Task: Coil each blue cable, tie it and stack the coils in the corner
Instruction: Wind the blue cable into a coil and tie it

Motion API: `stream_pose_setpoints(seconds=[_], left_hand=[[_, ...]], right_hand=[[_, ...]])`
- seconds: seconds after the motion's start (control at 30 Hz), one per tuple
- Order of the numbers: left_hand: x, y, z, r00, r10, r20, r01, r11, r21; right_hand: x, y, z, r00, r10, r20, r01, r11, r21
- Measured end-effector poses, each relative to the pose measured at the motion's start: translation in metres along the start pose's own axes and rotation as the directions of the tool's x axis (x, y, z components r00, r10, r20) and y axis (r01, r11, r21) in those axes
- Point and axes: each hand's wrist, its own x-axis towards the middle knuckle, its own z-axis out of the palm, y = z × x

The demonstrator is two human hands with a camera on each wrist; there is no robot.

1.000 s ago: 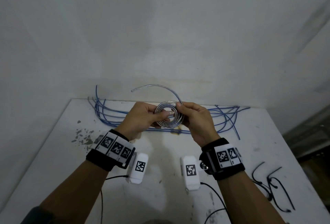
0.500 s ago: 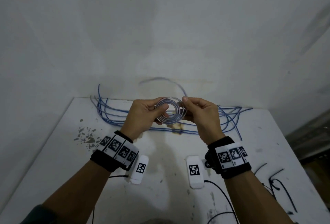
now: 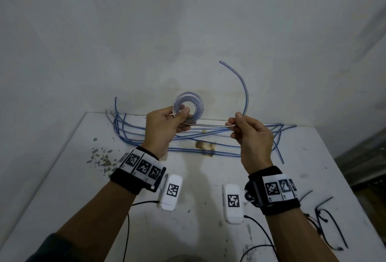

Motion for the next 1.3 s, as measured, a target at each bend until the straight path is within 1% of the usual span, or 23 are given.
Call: stream_pose_setpoints(seconds=[0.13,0.23,0.3,0.4,0.5,0.57,0.63,0.7,0.8,0.9,1.0,1.1,1.2,1.3], left_hand=[[0.002,0.002,0.003,0.999,-0.024,-0.043,0.023,0.999,-0.034],[0.006,0.004,0.005,0.999,-0.034,-0.017,0.034,0.999,0.001],[0.007,0.004,0.005,0.999,-0.038,0.017,0.036,0.997,0.073],[0.004,0.004,0.004,0.989,-0.086,0.123,0.063,0.981,0.183],[-0.001,0.003,0.004,0.957,-0.163,0.24,0.066,0.928,0.367],[-0.003,0.003,0.005,0.925,-0.218,0.312,0.062,0.894,0.443],[-0.002,0.004,0.006,0.905,-0.25,0.345,0.046,0.862,0.505],[-0.001,0.004,0.006,0.894,-0.275,0.354,0.036,0.832,0.554],[-0.001,0.006,0.008,0.872,-0.307,0.381,0.038,0.818,0.573],[-0.002,0.01,0.009,0.86,-0.3,0.414,-0.02,0.79,0.613],[-0.002,0.015,0.006,0.843,-0.316,0.436,-0.057,0.753,0.656],[0.0,0.02,0.005,0.836,-0.339,0.431,-0.069,0.715,0.696],[0.001,0.025,0.005,0.836,-0.358,0.416,-0.033,0.724,0.689],[0.001,0.029,0.006,0.85,-0.343,0.399,-0.012,0.745,0.667]], right_hand=[[0.009,-0.006,-0.008,0.997,-0.019,-0.077,0.023,0.998,0.053],[0.014,-0.012,-0.008,0.993,-0.084,-0.087,0.088,0.995,0.04],[0.02,-0.017,-0.006,0.988,-0.122,-0.097,0.127,0.991,0.047],[0.028,-0.025,-0.003,0.985,-0.15,-0.083,0.154,0.987,0.048],[0.036,-0.028,0.005,0.988,-0.151,-0.024,0.151,0.989,0.008],[0.039,-0.028,0.015,0.988,-0.147,0.039,0.149,0.987,-0.059],[0.04,-0.028,0.027,0.984,-0.138,0.109,0.15,0.982,-0.112],[0.04,-0.027,0.038,0.976,-0.128,0.176,0.158,0.973,-0.171],[0.035,-0.02,0.05,0.954,-0.124,0.272,0.197,0.946,-0.259],[0.024,-0.008,0.056,0.935,-0.093,0.342,0.201,0.933,-0.297],[0.015,0.003,0.055,0.934,-0.066,0.35,0.177,0.939,-0.294],[0.009,0.008,0.055,0.929,-0.064,0.365,0.198,0.917,-0.345],[0.005,0.01,0.052,0.923,-0.073,0.377,0.22,0.905,-0.363],[-0.001,0.016,0.046,0.891,-0.123,0.437,0.305,0.874,-0.377]])
